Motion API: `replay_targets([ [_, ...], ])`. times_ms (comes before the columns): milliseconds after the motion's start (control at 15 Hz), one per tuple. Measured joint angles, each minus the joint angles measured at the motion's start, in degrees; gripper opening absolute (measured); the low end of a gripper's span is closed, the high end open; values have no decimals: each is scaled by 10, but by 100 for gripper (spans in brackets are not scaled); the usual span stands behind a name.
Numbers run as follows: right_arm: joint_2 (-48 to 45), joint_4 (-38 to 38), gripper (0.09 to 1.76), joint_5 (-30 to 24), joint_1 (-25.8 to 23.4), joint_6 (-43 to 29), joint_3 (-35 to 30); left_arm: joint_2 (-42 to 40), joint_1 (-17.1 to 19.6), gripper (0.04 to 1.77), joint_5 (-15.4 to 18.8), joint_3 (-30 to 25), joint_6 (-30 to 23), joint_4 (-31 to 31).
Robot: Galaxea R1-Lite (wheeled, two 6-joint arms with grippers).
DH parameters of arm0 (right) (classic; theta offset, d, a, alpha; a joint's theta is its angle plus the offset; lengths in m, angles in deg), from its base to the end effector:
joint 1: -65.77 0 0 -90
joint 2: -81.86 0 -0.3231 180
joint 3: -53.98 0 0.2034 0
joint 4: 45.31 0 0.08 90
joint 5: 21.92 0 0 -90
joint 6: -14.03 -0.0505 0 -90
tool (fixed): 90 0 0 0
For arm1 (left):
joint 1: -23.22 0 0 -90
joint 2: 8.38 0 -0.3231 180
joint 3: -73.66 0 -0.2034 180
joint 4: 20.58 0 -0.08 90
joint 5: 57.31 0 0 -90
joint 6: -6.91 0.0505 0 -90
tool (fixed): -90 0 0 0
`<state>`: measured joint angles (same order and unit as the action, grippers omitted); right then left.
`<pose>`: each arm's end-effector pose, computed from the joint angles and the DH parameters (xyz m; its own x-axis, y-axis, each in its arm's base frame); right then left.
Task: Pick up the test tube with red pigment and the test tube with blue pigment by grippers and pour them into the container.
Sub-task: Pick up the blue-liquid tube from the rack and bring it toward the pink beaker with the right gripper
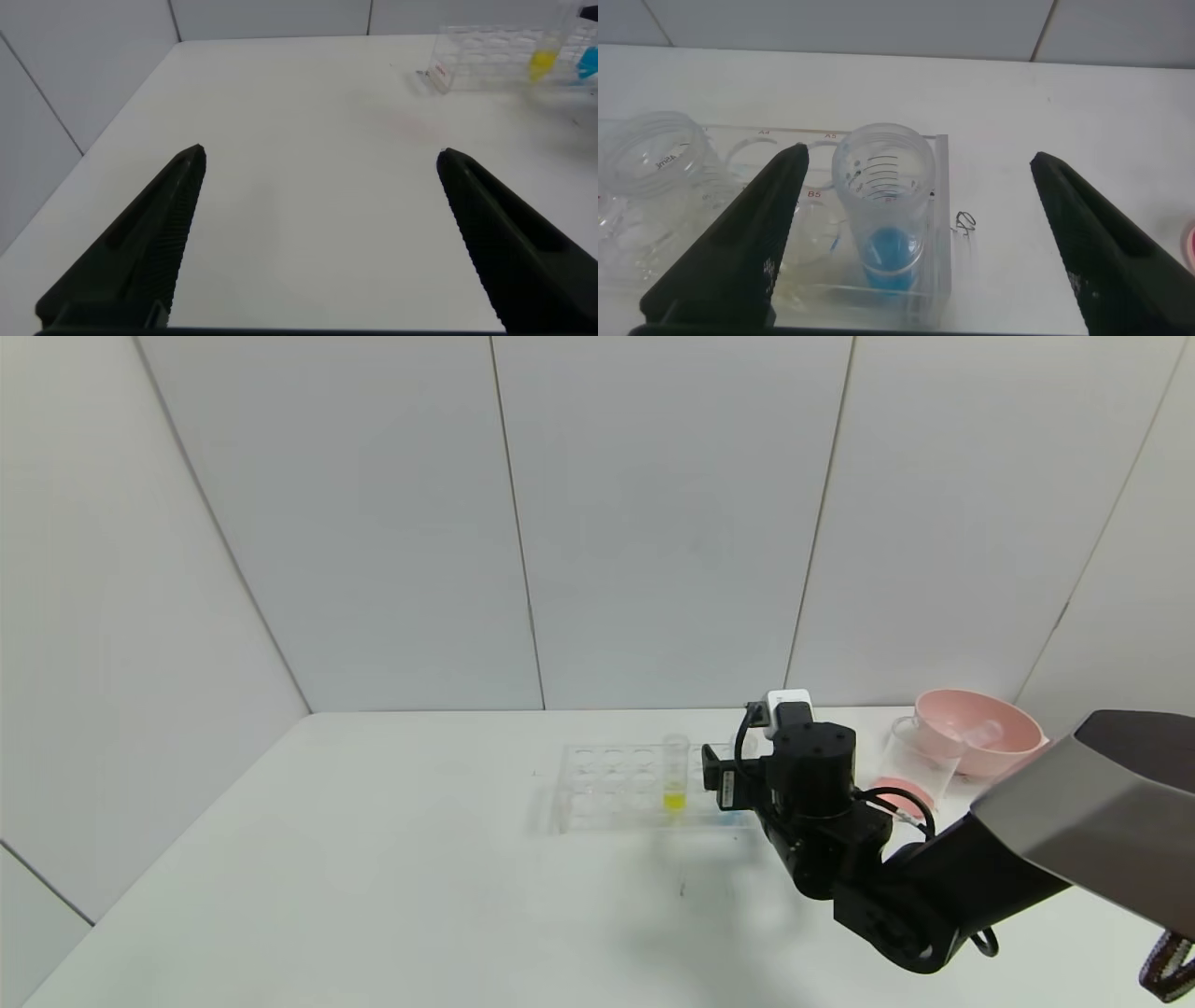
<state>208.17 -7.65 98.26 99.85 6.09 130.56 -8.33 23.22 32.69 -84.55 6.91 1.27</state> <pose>0.3817 0.2276 0.0793 0.9819 0.0573 -0.1808 -0.0526 0.9981 0.0310 -0.0037 0.0000 0.0754 1.0000 0.0000 -0.0019 0.0000 1.0000 0.0000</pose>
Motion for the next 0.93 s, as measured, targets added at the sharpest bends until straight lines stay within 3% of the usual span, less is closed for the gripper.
replay_targets([
  [267, 6, 0, 171, 0, -2, 0, 5, 0, 0, 176, 0, 0, 0, 0],
  [467, 6, 7, 121, -10, 0, 1, 5, 0, 0, 176, 0, 0, 0, 0],
  [733, 3, 13, 76, -8, 9, 5, 0, 0, 0, 176, 0, 0, 0, 0],
  [800, 3, 18, 50, -7, 10, 7, -1, 0, 0, 176, 0, 0, 0, 0],
  [933, 3, 22, 50, -7, 11, 9, -3, 0, 0, 176, 0, 0, 0, 0],
])
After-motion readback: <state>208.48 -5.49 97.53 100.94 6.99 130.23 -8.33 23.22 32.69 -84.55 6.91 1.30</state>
